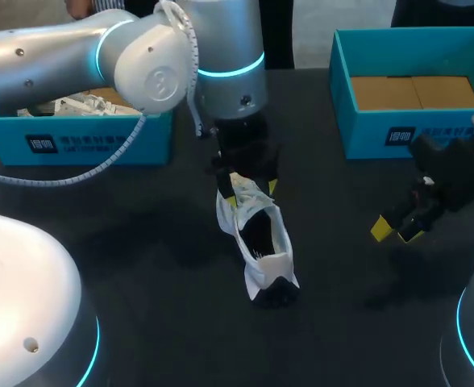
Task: Take the shoe out of the shoebox, open the shoe tongue, remove and reinsert the insole, then place the shoe into the shoebox
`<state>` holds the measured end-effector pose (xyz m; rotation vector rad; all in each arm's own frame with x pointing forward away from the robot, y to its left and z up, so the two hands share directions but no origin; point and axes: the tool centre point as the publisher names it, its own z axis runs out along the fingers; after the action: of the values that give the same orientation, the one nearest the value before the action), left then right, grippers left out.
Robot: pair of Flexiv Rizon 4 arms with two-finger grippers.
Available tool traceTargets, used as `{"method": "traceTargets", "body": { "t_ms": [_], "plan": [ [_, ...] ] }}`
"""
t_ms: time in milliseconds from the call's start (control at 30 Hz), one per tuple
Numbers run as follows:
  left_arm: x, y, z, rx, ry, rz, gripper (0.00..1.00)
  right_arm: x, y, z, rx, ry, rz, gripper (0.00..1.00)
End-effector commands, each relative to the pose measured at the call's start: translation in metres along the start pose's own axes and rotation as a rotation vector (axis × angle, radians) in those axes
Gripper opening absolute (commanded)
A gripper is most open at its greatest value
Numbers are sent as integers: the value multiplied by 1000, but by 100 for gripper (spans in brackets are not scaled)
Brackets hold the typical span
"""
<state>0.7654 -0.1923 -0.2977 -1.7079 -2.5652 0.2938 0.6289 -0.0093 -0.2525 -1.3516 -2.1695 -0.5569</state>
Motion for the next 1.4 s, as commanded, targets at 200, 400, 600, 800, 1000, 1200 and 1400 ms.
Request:
{"method": "traceTargets", "body": {
  "t_ms": [200, 400, 600, 800, 1000, 1200, 1400],
  "plan": [
    [6, 0, 11, 1, -9, 30, 37, 0, 0, 1, 0, -2, 1, 100],
    [4, 6, 6, -2, -19, 17, 40, 0, 0, 1, 0, -2, 1, 100],
    [2, 11, 0, -15, -32, 3, 40, 0, 0, 1, 0, -2, 1, 100],
    [-5, 5, 10, -2, -19, 25, 38, 0, 0, 1, 0, -2, 1, 100],
    [-8, -1, 25, 11, 4, 43, 35, 0, 0, 1, 0, -2, 1, 100],
    [-7, -9, 35, 32, 18, 70, 31, 0, 0, 1, 0, -2, 1, 100],
    [-6, -15, 48, 50, 48, 82, 31, 0, 0, 1, 0, -2, 1, 100]
  ]
}}
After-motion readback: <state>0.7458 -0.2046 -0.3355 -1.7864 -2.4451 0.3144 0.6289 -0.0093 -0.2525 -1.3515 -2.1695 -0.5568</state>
